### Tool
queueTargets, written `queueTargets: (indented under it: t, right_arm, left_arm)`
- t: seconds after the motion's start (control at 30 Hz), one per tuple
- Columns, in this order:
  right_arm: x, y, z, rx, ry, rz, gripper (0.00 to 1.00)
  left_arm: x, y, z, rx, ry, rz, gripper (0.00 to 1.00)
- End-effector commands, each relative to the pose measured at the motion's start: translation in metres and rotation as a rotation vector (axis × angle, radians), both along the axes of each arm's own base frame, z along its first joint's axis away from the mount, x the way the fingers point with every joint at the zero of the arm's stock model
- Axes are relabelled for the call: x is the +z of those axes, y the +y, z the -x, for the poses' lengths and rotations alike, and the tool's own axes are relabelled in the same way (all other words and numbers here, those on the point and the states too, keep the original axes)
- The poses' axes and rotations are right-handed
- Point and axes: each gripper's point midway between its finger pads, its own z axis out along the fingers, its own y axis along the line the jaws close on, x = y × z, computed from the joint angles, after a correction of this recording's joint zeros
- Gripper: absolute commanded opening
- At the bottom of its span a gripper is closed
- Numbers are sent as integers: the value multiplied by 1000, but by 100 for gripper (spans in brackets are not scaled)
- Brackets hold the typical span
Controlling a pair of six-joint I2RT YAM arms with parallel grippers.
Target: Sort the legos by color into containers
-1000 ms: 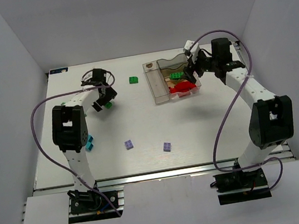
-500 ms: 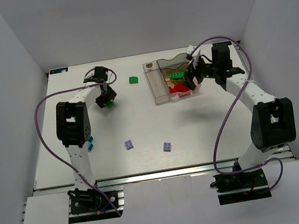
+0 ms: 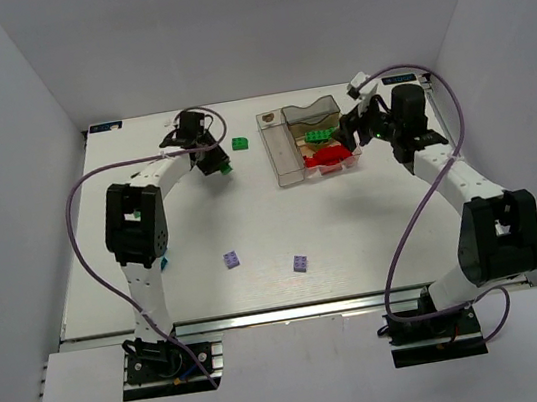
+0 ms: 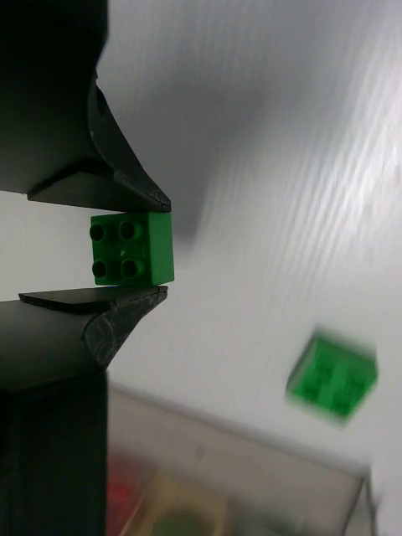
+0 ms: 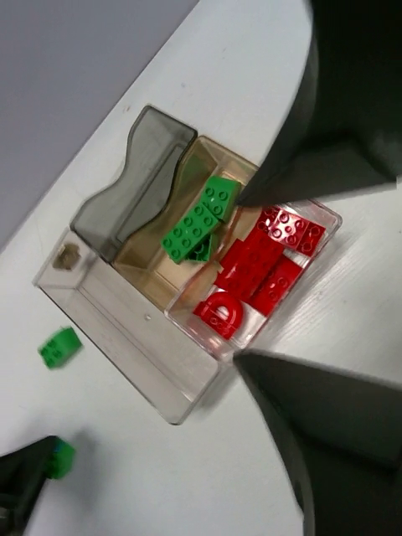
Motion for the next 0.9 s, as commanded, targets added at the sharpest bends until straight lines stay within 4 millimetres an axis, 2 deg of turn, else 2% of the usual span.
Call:
queueTargets:
  t: [0.0, 0.07, 0.1, 0.13, 0.17, 0.2, 0.23, 0.27, 0.3, 0.37, 0.4, 0.43, 0.47, 0.5, 0.53, 0.6, 0.73, 0.77, 0.83, 0.87]
  right_arm:
    - [47, -21, -20, -175, -106, -100, 67]
    - [50, -29, -24, -215, -86, -127, 39]
    - [44, -30, -24, -218, -57, -127, 8]
    - [48, -32, -26, -223, -52, -133, 0]
    - [45, -30, -25, -218, -29, -147, 0]
    - [43, -30, -23, -212, -17, -151, 0]
    - [42, -33, -23, -216, -12, -156, 0]
    - [41, -33, -21, -213, -3, -164, 0]
    - [43, -31, -19, -207, -7, -168, 0]
    - [39, -33, -18, -210, 5, -172, 0]
    - [40, -34, -17, -211, 4, -175, 0]
    - [40, -34, -17, -211, 5, -175, 0]
    - [39, -34, -16, -212, 9, -176, 0]
    - [38, -35, -15, -211, 9, -174, 0]
    - [39, -37, -14, -214, 6, -173, 0]
    - [38, -38, -13, -216, 3, -168, 0]
    - [37, -39, -12, -216, 5, -168, 0]
    - [37, -39, -12, -213, 5, -169, 0]
    - [35, -40, -11, -212, 9, -170, 0]
    - [35, -38, -10, -206, 11, -170, 0]
  left_arm:
    - [125, -82, -20, -261, -331, 278, 7]
    - [146, -115, -19, -361, -381, 361, 7]
    - [157, -129, -19, -409, -408, 398, 6]
    - [150, -145, -17, -462, -387, 431, 6]
    - [173, -163, -18, -506, -432, 456, 6]
    - [179, -174, -22, -532, -451, 473, 6]
    - [167, -182, -21, -539, -430, 479, 6]
    - [179, -196, -21, -555, -456, 498, 6]
    - [180, -203, -23, -559, -462, 506, 6]
    - [173, -222, -29, -553, -459, 526, 6]
    - [169, -223, -35, -537, -457, 526, 6]
    - [168, -234, -35, -539, -463, 529, 8]
    - [153, -241, -38, -525, -443, 535, 8]
    - [157, -251, -38, -527, -458, 547, 9]
    - [155, -252, -42, -518, -462, 552, 10]
    - [148, -267, -42, -511, -456, 559, 12]
    - [136, -271, -47, -479, -454, 541, 25]
    - [132, -270, -49, -470, -450, 534, 36]
    - [127, -267, -52, -447, -442, 512, 42]
    - [124, -266, -52, -444, -438, 505, 52]
